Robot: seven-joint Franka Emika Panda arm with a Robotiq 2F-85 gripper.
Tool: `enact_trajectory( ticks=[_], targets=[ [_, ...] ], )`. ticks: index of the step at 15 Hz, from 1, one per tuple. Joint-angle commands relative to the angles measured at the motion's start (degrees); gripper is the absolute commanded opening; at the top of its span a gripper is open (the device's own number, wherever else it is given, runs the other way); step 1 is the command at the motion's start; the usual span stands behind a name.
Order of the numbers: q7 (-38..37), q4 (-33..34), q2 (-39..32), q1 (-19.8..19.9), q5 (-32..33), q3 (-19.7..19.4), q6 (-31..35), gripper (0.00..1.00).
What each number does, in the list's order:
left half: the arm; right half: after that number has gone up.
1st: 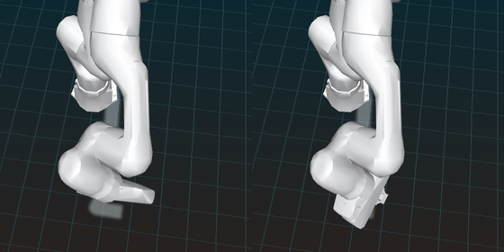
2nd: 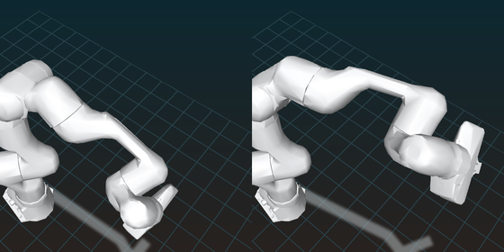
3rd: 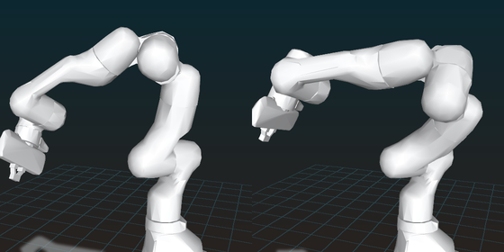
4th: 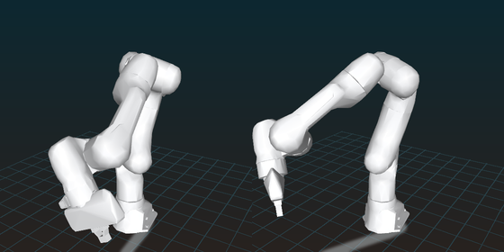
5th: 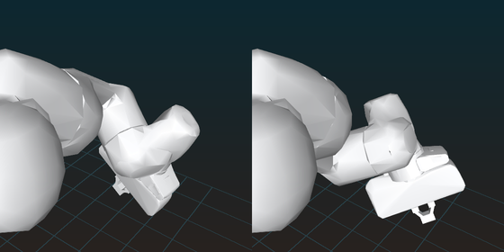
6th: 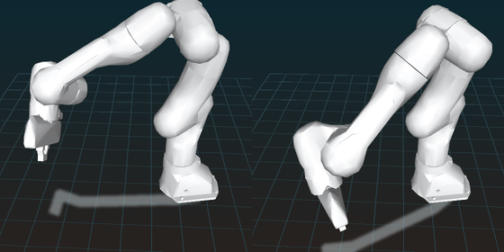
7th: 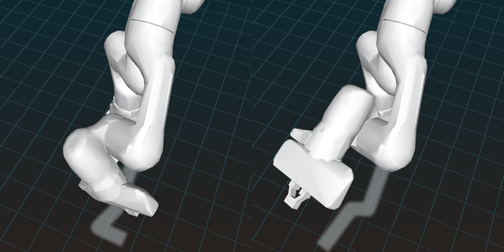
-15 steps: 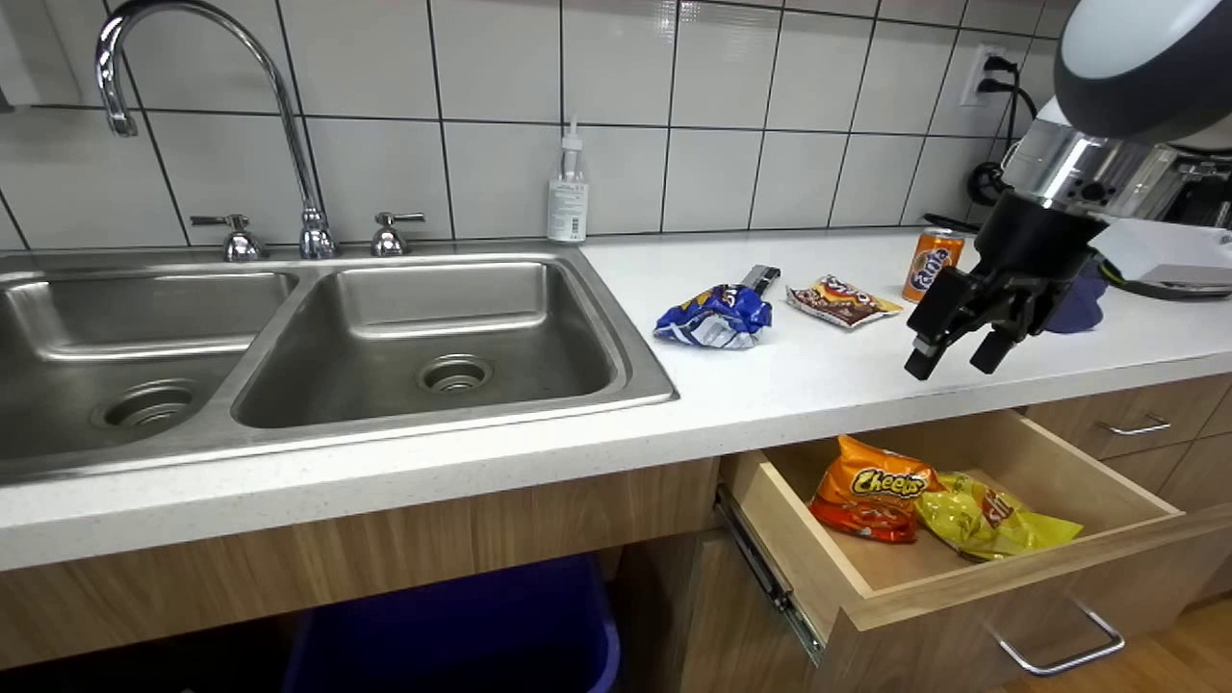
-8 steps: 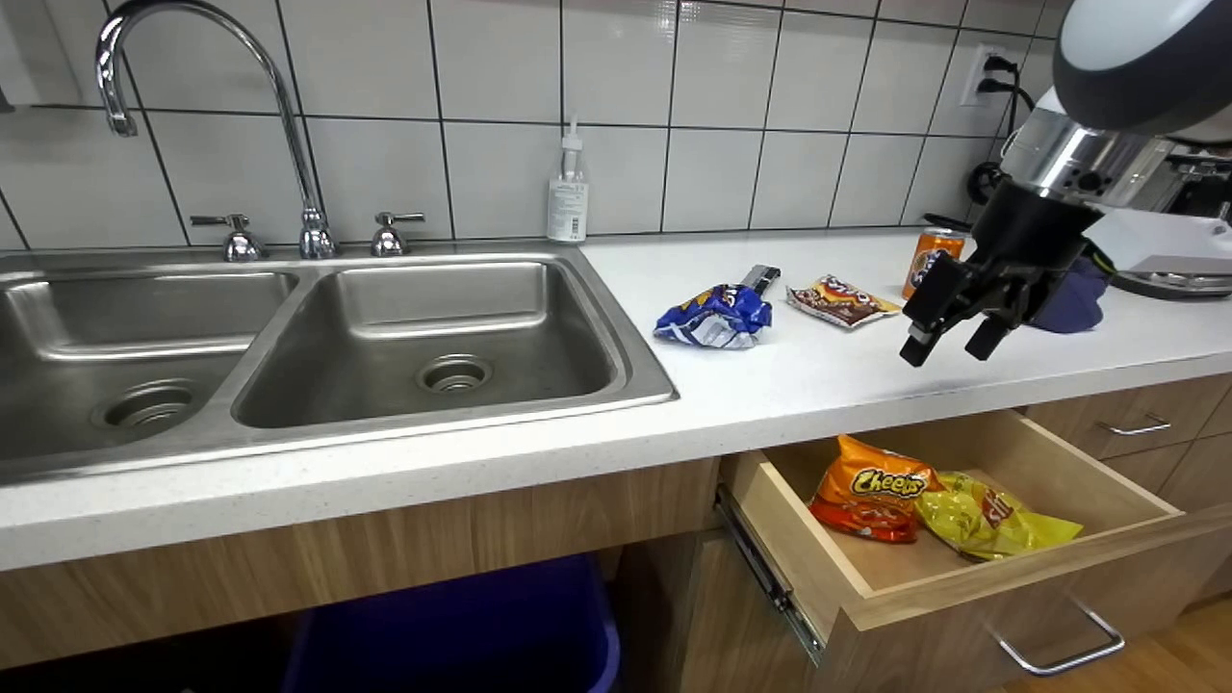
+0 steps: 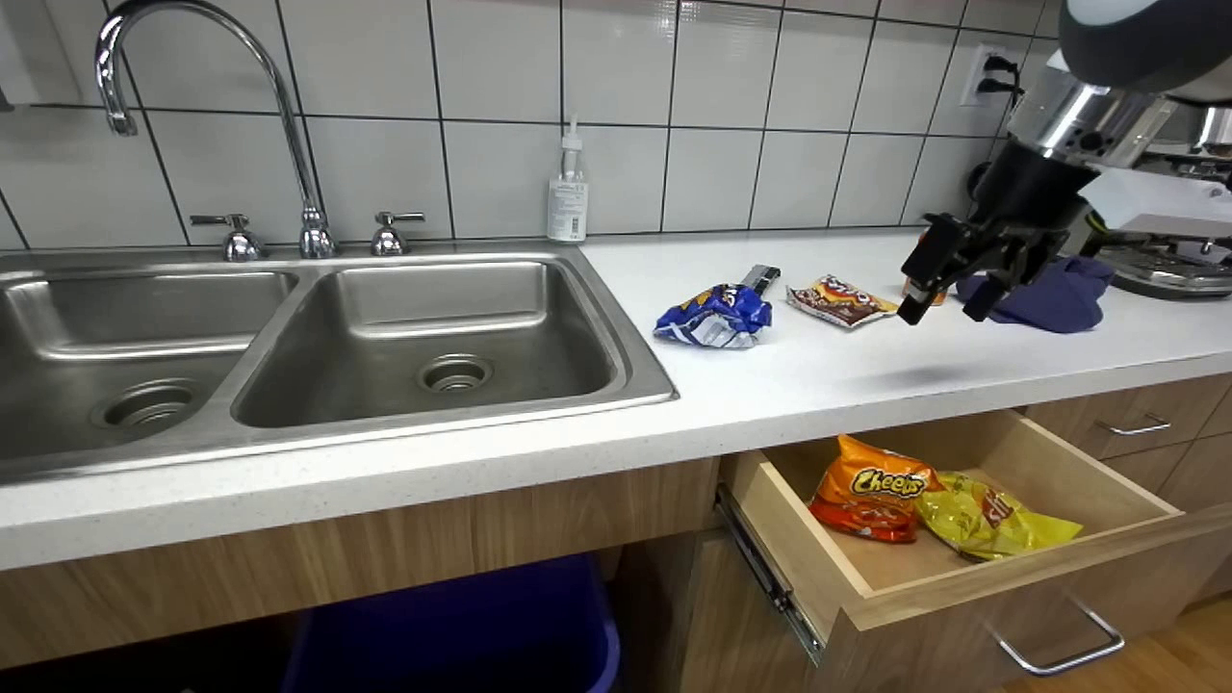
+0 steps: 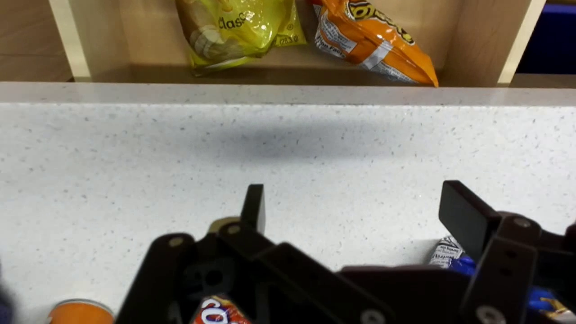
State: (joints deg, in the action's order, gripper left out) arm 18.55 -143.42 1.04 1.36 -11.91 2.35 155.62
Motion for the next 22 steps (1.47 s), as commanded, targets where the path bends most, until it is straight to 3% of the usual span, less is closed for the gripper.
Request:
enact_trajectory(
  ticks=[1,22],
  targets=[
    [-0.2,1.9,0.1,-0.6,0.8,-1.1,1.0,1.00],
    [1.8,18.5,-14.3,0.3,3.2,-2.4,9.7,1.00]
  ],
)
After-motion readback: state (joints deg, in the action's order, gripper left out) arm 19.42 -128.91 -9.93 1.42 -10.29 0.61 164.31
